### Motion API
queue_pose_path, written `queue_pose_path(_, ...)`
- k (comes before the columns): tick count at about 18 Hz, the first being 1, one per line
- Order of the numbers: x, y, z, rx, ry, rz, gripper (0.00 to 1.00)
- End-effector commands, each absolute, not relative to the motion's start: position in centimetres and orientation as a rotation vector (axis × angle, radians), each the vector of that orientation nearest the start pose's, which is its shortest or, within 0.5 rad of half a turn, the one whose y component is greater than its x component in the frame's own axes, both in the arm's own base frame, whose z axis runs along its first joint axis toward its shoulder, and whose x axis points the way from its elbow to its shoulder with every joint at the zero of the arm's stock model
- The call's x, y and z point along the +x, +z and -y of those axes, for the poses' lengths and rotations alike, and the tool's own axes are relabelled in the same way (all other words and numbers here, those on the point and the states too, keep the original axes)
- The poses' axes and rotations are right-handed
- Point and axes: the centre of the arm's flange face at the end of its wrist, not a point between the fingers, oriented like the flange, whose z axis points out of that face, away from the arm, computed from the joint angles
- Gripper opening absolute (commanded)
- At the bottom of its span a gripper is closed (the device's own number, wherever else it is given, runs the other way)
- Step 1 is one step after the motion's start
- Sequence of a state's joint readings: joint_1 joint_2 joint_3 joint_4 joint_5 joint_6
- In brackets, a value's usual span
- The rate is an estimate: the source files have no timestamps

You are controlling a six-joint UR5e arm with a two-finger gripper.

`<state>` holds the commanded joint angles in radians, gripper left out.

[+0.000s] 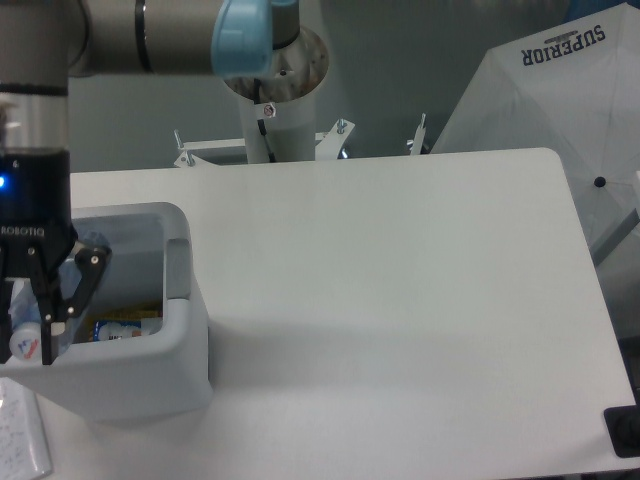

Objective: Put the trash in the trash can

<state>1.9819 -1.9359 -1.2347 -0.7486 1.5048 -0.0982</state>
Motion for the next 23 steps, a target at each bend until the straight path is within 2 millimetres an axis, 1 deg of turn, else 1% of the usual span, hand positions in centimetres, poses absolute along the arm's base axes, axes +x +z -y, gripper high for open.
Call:
queue_pose_path(1,-14.5,54.5,-68.3,-2.288,0.077,0.559,0.23)
queue_pose_path(2,-14.4,54.6,-68.1,-2.289,0.076,0.554,0.36)
queue_pose_path(3,-14.3,55.1,-67.8,-2.282,0.077,0.550,0.47)
queue_pose_path(5,-14.3,55.2,-67.8,-2.284,0.085,0.536,0.68)
queue_pose_path(6,-14.4,55.0,-67.8,-2.292,0.097,0.517,0.90)
queue_pose_path(7,-14.5,54.9,-67.7,-2.298,0.103,0.505,1.00)
queue_pose_path(8,-15.2,54.4,-67.7,-2.303,0.107,0.516,1.00)
queue_pose_path(9,-16.4,54.5,-67.3,-2.296,0.113,0.537,1.00)
queue_pose_path(10,-18.8,54.7,-66.6,-2.285,0.127,0.574,1.00)
queue_pose_path(12,-22.7,55.0,-65.4,-2.266,0.160,0.627,1.00)
queue_pose_path(13,-25.0,55.1,-64.5,-2.256,0.180,0.661,1.00)
queue_pose_path(14,-27.5,55.1,-63.5,-2.253,0.208,0.688,1.00)
queue_pose_path(15,-29.4,54.5,-62.7,-2.268,0.235,0.690,1.00)
queue_pose_path(17,-31.9,52.5,-61.4,-2.338,0.305,0.642,1.00)
queue_pose_path(18,-32.8,51.4,-60.3,-2.380,0.344,0.610,1.00)
queue_pose_path(19,-34.3,50.5,-58.7,-2.415,0.389,0.604,1.00)
queue_pose_path(20,-35.4,50.0,-57.3,-2.442,0.424,0.593,1.00)
queue_pose_path(22,-35.9,49.4,-55.4,-2.489,0.461,0.526,1.00)
queue_pose_path(23,-36.0,49.3,-53.8,-2.533,0.511,0.469,1.00)
